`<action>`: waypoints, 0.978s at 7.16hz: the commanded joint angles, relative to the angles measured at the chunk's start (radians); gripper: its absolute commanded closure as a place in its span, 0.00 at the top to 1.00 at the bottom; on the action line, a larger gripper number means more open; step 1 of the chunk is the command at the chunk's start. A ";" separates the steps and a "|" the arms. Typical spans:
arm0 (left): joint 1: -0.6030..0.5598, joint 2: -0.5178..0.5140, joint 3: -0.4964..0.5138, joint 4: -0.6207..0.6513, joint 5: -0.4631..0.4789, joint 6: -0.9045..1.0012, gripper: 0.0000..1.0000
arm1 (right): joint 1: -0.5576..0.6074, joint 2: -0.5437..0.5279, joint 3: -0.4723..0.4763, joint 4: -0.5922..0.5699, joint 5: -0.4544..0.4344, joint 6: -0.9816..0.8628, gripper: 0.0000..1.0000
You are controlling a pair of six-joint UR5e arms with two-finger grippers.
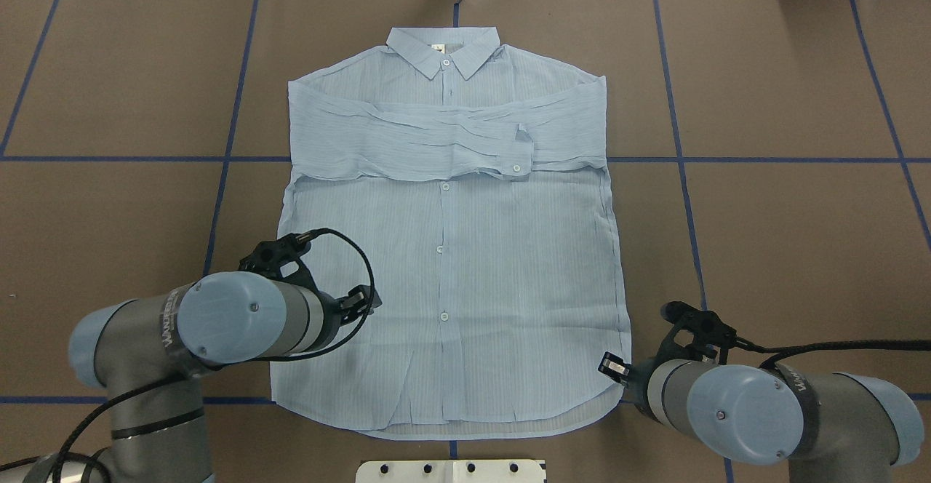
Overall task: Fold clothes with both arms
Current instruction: 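Grasp both hem corners nearest the robot with the left and right grippers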
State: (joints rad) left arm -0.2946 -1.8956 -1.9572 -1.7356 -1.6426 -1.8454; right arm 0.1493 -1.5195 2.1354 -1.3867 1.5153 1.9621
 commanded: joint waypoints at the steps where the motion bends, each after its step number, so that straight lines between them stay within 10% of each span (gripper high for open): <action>1: 0.057 0.128 -0.089 0.030 0.044 0.000 0.90 | 0.000 0.002 0.006 0.000 0.000 0.001 0.00; 7: 0.087 0.187 -0.121 0.025 0.030 -0.012 0.65 | 0.000 0.004 0.006 0.000 -0.001 0.001 0.00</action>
State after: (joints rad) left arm -0.2122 -1.6977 -2.0804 -1.7090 -1.6117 -1.8538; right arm 0.1479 -1.5157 2.1414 -1.3867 1.5153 1.9635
